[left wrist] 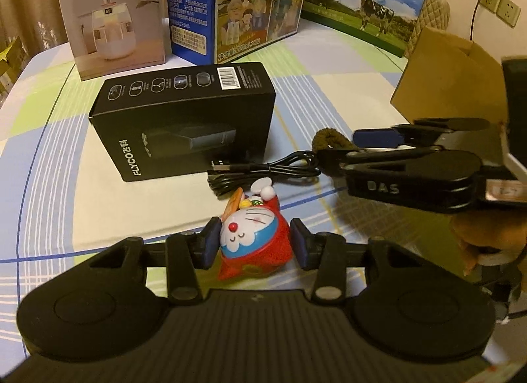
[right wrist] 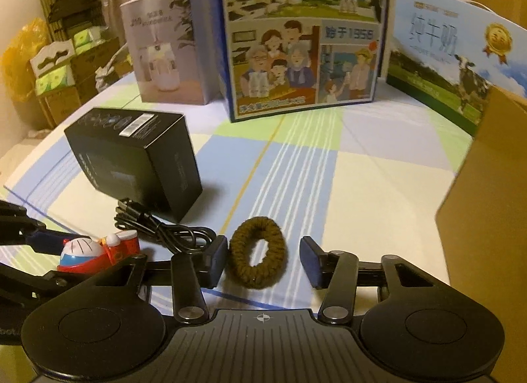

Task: Organize objects
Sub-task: 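Close the left gripper on the Doraemon toy while the right gripper grasps the hair tie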

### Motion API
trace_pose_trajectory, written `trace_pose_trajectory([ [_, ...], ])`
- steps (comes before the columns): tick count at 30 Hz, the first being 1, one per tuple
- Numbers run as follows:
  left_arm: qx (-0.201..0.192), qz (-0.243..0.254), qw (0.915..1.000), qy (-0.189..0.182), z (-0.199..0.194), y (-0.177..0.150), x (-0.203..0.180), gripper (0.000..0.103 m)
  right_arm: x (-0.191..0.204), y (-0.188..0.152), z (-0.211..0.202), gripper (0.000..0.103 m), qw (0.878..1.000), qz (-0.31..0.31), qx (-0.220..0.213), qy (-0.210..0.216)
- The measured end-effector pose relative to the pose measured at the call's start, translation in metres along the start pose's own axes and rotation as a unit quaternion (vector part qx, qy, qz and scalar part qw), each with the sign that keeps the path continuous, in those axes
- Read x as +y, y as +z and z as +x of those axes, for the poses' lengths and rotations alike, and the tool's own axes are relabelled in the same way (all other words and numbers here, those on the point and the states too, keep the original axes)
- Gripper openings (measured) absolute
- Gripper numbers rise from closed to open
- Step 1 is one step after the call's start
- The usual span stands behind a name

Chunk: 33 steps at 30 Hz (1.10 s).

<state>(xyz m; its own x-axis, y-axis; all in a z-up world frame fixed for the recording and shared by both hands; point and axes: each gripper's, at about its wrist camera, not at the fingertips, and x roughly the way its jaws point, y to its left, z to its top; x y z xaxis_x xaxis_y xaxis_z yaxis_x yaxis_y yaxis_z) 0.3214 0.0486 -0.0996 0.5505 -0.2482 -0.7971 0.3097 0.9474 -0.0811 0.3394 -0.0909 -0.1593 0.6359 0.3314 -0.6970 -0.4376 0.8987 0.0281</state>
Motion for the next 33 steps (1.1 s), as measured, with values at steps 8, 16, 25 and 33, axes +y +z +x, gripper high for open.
trace_pose_trajectory([
  [8, -0.008, -0.009, 0.9999, -0.007, 0.003, -0.001, 0.004, 0.039, 0.001, 0.002, 0.0, 0.02, 1.0, 0.002, 0.005, -0.001],
  [16, -0.02, -0.011, 0.9997, -0.003, 0.005, -0.002, 0.003, 0.039, -0.001, 0.01, -0.009, 0.018, 1.0, 0.028, 0.002, 0.01],
  [25, -0.016, -0.016, 0.9997, -0.001, 0.007, -0.003, 0.004, 0.04, -0.004, 0.009, -0.01, 0.017, 0.999, 0.034, 0.009, 0.012],
  [33, -0.005, -0.033, 0.9994, -0.01, 0.002, -0.004, 0.003, 0.039, -0.008, 0.014, -0.019, 0.017, 0.999, 0.044, 0.007, 0.012],
])
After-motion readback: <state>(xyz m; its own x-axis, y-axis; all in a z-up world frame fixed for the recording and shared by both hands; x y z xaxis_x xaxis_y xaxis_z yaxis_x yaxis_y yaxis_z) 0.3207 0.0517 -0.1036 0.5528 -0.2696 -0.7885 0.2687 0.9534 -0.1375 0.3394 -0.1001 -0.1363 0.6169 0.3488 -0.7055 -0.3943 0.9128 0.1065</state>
